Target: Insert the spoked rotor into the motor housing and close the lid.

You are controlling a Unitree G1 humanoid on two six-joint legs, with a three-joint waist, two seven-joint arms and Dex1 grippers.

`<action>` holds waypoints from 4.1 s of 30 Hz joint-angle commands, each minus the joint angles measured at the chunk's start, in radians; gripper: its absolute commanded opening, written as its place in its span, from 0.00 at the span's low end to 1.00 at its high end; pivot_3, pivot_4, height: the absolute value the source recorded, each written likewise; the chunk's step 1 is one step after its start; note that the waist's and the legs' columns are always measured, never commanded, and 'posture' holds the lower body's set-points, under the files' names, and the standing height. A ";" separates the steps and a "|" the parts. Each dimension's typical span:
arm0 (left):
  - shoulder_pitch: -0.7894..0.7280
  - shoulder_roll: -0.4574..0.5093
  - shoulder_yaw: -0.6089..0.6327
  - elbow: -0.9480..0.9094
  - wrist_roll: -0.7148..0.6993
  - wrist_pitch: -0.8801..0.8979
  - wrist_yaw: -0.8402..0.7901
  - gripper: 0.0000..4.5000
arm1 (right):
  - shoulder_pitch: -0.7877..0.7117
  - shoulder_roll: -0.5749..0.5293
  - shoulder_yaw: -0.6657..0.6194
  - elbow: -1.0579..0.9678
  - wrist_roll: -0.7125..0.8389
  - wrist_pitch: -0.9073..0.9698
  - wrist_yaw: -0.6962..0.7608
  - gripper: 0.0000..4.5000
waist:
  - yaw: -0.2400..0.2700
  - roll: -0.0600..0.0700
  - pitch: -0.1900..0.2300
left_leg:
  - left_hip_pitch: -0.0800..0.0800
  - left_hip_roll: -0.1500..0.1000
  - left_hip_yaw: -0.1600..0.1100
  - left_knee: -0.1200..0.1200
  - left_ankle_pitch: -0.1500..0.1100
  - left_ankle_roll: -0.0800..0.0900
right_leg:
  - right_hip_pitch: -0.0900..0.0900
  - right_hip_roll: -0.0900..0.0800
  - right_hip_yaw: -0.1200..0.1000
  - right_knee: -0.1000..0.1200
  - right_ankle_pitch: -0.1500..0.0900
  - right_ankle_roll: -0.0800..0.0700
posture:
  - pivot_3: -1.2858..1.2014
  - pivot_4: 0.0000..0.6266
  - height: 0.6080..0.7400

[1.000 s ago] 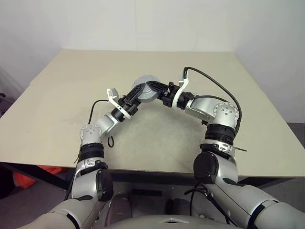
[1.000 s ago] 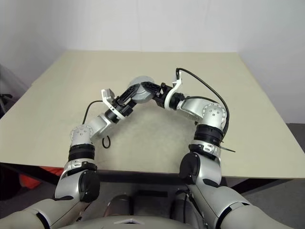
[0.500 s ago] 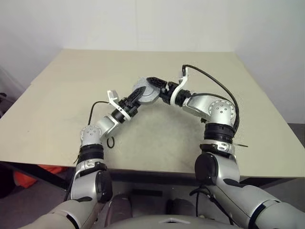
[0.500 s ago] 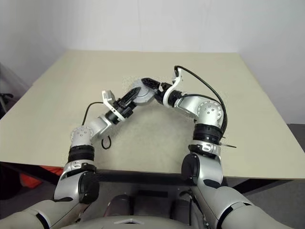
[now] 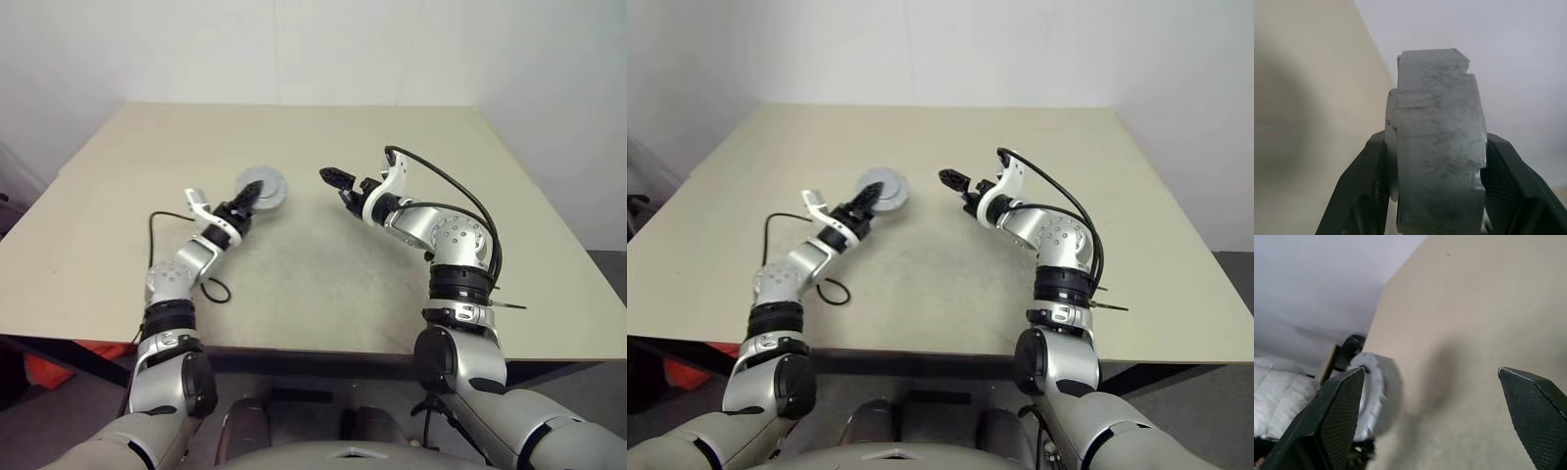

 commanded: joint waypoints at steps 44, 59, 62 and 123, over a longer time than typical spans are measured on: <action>0.154 0.247 0.152 -0.105 0.026 -0.172 0.170 0.98 | -0.062 -0.013 0.048 0.132 -0.095 -0.052 0.117 1.00 | -0.001 -0.004 0.000 | 0.000 0.002 -0.001 0.009 -0.001 0.001 | 0.002 0.000 -0.001 0.002 0.004 -0.001 | 0.52 0.00 1.00; 0.161 0.291 -0.134 -0.304 0.221 -0.250 -0.077 0.98 | 0.051 -0.234 0.351 0.032 -0.447 -0.547 0.477 1.00 | 0.008 -0.006 0.000 | -0.001 0.002 -0.001 0.011 -0.001 0.001 | 0.003 -0.001 -0.001 0.003 0.003 -0.003 | 0.52 0.00 1.00; 0.176 0.327 -0.324 -0.350 0.360 -0.276 -0.185 0.98 | 0.077 -0.343 0.372 0.013 -0.464 -0.594 0.627 1.00 | 0.008 -0.006 0.000 | 0.000 0.002 -0.001 0.011 -0.001 0.001 | 0.003 -0.001 -0.001 0.003 0.003 -0.004 | 0.52 0.00 1.00; 0.177 0.246 -0.600 -0.404 0.652 -0.379 -0.400 0.99 | 0.282 -0.508 0.405 -0.202 -0.565 -0.588 0.787 1.00 | -0.002 -0.004 -0.001 | 0.006 0.007 0.002 0.016 -0.003 0.005 | 0.004 -0.001 0.002 0.011 0.004 -0.007 | 0.52 0.00 1.00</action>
